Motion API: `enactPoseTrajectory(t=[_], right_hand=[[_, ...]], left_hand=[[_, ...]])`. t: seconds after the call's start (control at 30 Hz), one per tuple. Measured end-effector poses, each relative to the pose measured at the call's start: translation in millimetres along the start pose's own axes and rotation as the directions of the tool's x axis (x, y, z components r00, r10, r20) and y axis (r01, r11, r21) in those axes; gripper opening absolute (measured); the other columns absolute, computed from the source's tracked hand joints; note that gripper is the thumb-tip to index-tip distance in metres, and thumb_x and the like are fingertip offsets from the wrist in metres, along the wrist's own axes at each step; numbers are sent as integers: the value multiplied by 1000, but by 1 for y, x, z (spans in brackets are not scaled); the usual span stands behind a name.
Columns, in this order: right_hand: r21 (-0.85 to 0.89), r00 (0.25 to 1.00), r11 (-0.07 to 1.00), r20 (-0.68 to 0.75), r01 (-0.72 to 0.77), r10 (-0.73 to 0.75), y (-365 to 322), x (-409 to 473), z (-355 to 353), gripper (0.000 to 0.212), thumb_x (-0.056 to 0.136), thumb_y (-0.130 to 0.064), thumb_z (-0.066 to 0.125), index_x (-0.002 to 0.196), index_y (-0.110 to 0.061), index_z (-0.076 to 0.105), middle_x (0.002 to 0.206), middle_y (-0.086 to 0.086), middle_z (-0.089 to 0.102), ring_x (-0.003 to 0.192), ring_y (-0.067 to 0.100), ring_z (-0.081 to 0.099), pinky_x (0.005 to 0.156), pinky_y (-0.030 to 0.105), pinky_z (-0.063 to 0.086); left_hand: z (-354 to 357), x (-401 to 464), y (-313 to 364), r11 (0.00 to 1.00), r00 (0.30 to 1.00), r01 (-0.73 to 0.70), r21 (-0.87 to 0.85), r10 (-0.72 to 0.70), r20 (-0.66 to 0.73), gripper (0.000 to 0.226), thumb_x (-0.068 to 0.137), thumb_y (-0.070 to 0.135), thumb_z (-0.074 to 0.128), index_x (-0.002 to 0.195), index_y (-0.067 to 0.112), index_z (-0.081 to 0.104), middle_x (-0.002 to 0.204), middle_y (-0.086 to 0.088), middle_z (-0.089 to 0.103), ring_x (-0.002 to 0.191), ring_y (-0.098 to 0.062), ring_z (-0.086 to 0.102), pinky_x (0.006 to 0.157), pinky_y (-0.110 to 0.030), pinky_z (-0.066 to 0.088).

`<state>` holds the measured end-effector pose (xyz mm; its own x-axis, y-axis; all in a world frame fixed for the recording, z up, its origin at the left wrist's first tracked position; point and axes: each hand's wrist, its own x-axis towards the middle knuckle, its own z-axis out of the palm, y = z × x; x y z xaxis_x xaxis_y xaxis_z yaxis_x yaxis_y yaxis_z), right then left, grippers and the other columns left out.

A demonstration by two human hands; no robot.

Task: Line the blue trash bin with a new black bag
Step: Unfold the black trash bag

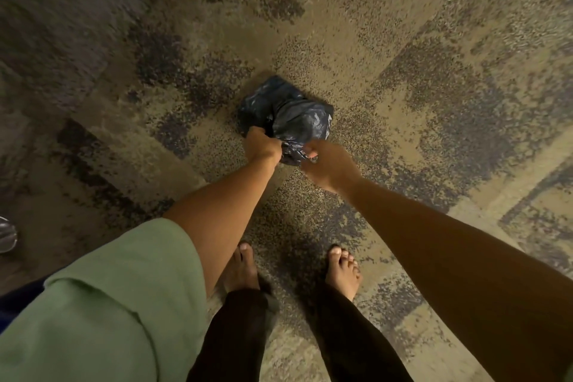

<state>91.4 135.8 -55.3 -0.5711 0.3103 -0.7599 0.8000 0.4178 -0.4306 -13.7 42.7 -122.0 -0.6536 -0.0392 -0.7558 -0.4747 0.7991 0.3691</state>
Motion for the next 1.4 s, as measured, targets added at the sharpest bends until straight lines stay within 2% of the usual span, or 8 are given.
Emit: enactPoseTrajectory(t=[0.13,0.27,0.4,0.63,0.83,1.07,1.3,1.4], right_hand=[[-21,998,1000,-57,-10,9,-12,-16,-10,52,89,-26,68,138,-15,54,131,12,62,115,30,60,99,46,53],[-16,995,1000,-104,0,-1,-30,-34,-22,56,86,-36,73,135,-17,54,128,11,60,113,32,59,93,51,55],[69,988,997,-150,-25,35,-50,-57,-36,21,93,-28,66,111,-17,70,103,7,73,85,21,67,70,29,49],[229,993,973,-114,16,11,-99,-121,-67,34,89,-43,71,71,-26,48,64,-8,50,54,5,46,48,21,27],[357,991,931,-131,78,-33,-141,-184,-85,41,84,-43,76,65,-23,46,55,-9,49,41,0,46,39,12,35],[459,997,886,0,68,-77,-194,-256,-96,39,84,-38,78,79,-8,53,77,17,64,75,28,71,73,44,64],[457,993,882,-54,118,-105,-254,-316,-85,25,91,-9,69,76,-11,49,67,5,49,56,10,51,56,26,46],[527,992,845,29,86,-119,-285,-338,-82,3,97,-3,57,99,-4,58,91,12,62,81,21,64,77,44,58]], left_hand=[[-18,-23,15,995,984,92,-47,-83,159,31,98,16,61,117,-8,69,103,-20,74,87,-31,73,78,-39,61],[-47,-52,38,991,961,117,-58,-98,259,20,101,25,58,107,9,67,73,-2,61,57,-12,53,51,-23,46],[-85,-84,56,988,947,128,-88,-96,307,22,102,31,57,86,17,63,72,0,59,60,-11,54,56,-23,49],[-162,-159,81,913,911,103,-395,73,407,25,98,50,58,99,26,64,97,9,70,88,-11,70,70,-27,55],[-219,-224,78,783,825,144,-604,241,510,13,99,14,62,109,21,67,110,-3,74,101,-15,73,77,-22,60],[-287,-274,64,832,939,-4,-554,195,285,33,93,-9,61,126,-6,64,127,-26,68,114,-34,68,99,-45,56],[-375,-315,36,957,974,-226,-182,220,-52,27,99,4,58,124,3,70,127,-14,70,120,-28,66,104,-33,51],[-414,-341,20,960,950,-281,-20,275,-149,30,103,12,55,129,5,68,129,-11,70,121,-26,65,98,-27,48]])
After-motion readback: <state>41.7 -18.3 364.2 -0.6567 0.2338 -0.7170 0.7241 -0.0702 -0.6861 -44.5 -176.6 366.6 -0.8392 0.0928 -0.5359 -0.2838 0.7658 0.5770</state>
